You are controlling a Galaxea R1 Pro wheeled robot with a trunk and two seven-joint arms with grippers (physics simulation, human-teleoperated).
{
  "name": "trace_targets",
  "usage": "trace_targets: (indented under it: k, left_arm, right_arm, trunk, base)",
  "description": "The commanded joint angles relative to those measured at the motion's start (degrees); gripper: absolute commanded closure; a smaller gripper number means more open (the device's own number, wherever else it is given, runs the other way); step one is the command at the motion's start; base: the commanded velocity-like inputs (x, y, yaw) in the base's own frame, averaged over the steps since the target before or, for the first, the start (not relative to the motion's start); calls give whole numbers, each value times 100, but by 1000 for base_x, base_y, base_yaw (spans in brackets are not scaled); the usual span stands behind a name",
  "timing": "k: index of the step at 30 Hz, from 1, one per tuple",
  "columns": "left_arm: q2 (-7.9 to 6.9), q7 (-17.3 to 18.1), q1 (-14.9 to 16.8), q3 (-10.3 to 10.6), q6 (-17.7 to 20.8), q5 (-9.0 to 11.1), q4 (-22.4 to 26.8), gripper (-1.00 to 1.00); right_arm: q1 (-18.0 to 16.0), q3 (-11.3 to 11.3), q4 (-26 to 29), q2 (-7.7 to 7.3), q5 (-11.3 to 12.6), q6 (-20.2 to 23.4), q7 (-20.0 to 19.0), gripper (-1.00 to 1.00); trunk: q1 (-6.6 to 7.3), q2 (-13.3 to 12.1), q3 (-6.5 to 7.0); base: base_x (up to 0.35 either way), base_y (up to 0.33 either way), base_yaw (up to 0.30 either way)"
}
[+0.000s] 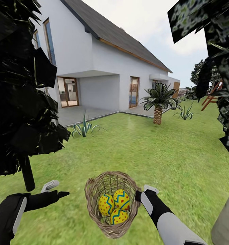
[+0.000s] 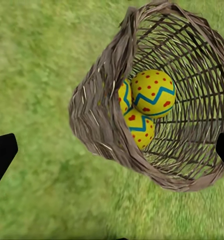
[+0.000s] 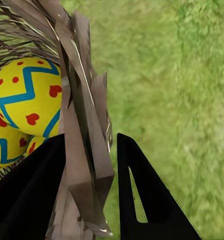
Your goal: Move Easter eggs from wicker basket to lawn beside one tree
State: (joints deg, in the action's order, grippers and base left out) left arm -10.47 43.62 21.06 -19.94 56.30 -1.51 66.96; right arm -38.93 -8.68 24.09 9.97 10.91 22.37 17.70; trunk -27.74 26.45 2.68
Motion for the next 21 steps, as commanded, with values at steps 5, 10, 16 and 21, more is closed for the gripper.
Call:
trace_targets:
  k: [5, 10, 16, 21]
  left_arm:
    - [3, 22, 3, 6, 31, -24, -5, -100]
    - [1, 9, 2, 9, 22, -37, -7, -100]
    - [1, 7, 3, 10, 21, -35, -7, -100]
    - [1, 7, 3, 7, 21, -41, -7, -100]
  right_arm:
    - [-3, -10, 17, 3, 61, 5, 32, 100]
    - [-2, -10, 17, 3, 61, 5, 32, 100]
    - [-1, -10, 17, 3, 61, 6, 32, 100]
    - [-1, -10, 17, 3, 61, 5, 32, 100]
  trunk:
    - [-112, 208, -92]
    - [-222, 409, -182]
    - [-354, 649, -290]
    - [-464, 850, -379]
  base:
    - [0, 0, 0]
    - [0, 0, 0]
    - [0, 0, 0]
    - [0, 0, 0]
